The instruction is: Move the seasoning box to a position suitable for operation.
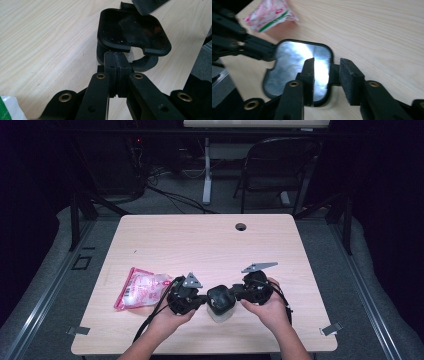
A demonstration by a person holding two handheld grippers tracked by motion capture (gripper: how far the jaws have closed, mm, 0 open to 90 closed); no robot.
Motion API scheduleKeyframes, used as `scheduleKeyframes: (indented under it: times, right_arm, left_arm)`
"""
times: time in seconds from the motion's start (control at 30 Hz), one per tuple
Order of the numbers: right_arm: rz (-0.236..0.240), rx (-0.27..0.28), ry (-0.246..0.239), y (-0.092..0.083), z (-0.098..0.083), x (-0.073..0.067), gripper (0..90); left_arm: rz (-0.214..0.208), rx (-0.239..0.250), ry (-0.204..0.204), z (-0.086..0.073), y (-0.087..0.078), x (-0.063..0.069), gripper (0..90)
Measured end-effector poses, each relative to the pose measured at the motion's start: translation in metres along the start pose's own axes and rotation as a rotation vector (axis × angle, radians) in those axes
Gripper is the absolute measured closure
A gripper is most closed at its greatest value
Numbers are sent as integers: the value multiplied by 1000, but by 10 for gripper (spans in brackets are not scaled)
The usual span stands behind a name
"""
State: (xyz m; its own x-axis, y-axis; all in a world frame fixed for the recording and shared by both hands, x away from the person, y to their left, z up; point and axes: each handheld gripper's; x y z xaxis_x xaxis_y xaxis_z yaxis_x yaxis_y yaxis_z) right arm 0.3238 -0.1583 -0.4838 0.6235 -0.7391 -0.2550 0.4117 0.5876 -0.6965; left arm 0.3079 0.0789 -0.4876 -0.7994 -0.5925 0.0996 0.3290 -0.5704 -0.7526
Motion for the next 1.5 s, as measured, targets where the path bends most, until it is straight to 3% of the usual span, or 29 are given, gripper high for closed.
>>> scheduleKeyframes:
  times: [0.1, 0.13, 0.37, 0.53, 0.67, 0.7, 0.77, 1.17, 1.5]
  right_arm:
    - [14, -13, -19, -4, 2, -5, 609]
    - [19, -22, -68, -8, 4, -13, 577]
    - [56, -28, -138, -20, 10, -38, 525]
    - [44, -34, -189, -21, 10, -50, 502]
    - [13, -56, -211, -17, 9, -53, 506]
    - [-13, -60, -224, -14, 8, -51, 550]
    - [-33, -54, -222, -13, 7, -50, 599]
    - [10, -33, -182, -16, 7, -44, 632]
    - [15, -30, -184, -18, 8, -43, 645]
  left_arm:
    - [-3, 2, 0, 3, -2, 0, 882]
    - [3, 5, 2, 5, -3, 0, 875]
    - [17, 9, 16, 18, -9, 0, 855]
    - [23, 11, 18, 24, -10, 1, 851]
    - [26, 18, 23, 28, -10, 1, 835]
    - [28, 16, 24, 29, -10, 1, 828]
    - [32, 15, 20, 29, -9, 1, 800]
    - [32, -18, -19, 14, 17, -5, 727]
    - [19, -10, -35, 14, 18, -6, 726]
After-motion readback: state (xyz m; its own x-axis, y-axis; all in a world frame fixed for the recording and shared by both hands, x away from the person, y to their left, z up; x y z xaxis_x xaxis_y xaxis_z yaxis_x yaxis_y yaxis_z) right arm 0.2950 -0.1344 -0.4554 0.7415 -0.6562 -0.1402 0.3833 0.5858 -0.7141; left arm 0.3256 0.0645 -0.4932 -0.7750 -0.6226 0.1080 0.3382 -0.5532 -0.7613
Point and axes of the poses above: each handheld gripper's, and its own axes: y roughly forward along the jaws, z roughly out of its top, x roughly to its right
